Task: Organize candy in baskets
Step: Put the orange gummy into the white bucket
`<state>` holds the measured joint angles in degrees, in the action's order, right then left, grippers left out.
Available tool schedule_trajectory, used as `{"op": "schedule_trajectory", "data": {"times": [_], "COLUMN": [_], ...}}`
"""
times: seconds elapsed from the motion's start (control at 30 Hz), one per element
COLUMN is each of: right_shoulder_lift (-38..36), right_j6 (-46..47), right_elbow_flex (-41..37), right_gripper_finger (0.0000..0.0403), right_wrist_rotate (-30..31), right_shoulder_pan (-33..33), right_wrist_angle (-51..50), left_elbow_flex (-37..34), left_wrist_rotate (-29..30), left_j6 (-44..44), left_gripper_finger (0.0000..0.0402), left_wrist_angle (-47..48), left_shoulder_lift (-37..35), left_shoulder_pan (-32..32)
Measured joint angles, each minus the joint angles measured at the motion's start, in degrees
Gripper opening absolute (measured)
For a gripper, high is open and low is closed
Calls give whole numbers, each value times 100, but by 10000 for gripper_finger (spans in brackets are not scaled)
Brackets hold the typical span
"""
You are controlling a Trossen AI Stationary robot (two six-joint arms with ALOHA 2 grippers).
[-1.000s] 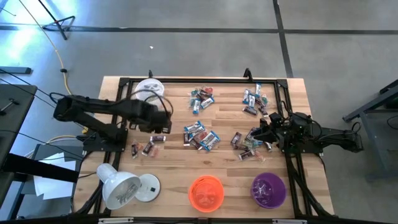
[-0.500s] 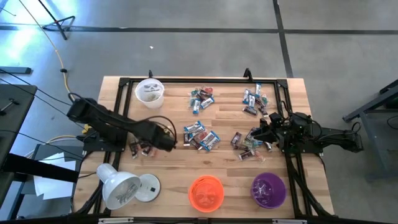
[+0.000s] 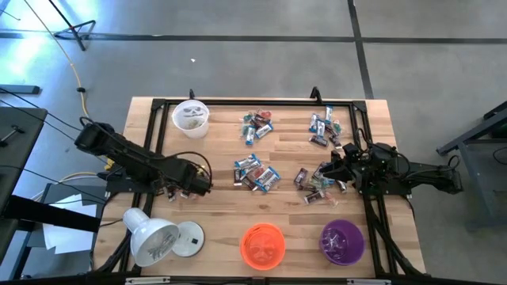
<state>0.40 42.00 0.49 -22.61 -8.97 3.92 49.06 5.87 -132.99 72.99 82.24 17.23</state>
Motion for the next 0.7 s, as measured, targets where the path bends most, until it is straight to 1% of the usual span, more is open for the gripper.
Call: {"op": "schedule_trajectory", "data": {"times": [0.1, 0.37, 0.57, 0.7], "right_shoulder_lift": [0, 0, 0, 0], "right_j6": [-2, -1, -2, -2], "right_elbow_flex": [-1, 0, -1, -1], "right_gripper_finger": [138, 138, 138, 138], "right_wrist_rotate": [0, 0, -1, -1], "right_shoulder_pan": [1, -1, 1, 1], "right_wrist_angle": [-1, 0, -1, -1], "left_elbow_flex": [-361, -1373, -1853, -2073], "left_wrist_rotate": [-118, -182, -182, -153], "left_j6": [-34, -41, -37, -2], "left_gripper_finger": [117, 117, 117, 117], "left_wrist_angle": [-262, -1441, -2144, -2369], "left_shoulder_lift": [-225, -720, -773, -764], "left_shoulder_pan": [2, 0, 0, 0]}}
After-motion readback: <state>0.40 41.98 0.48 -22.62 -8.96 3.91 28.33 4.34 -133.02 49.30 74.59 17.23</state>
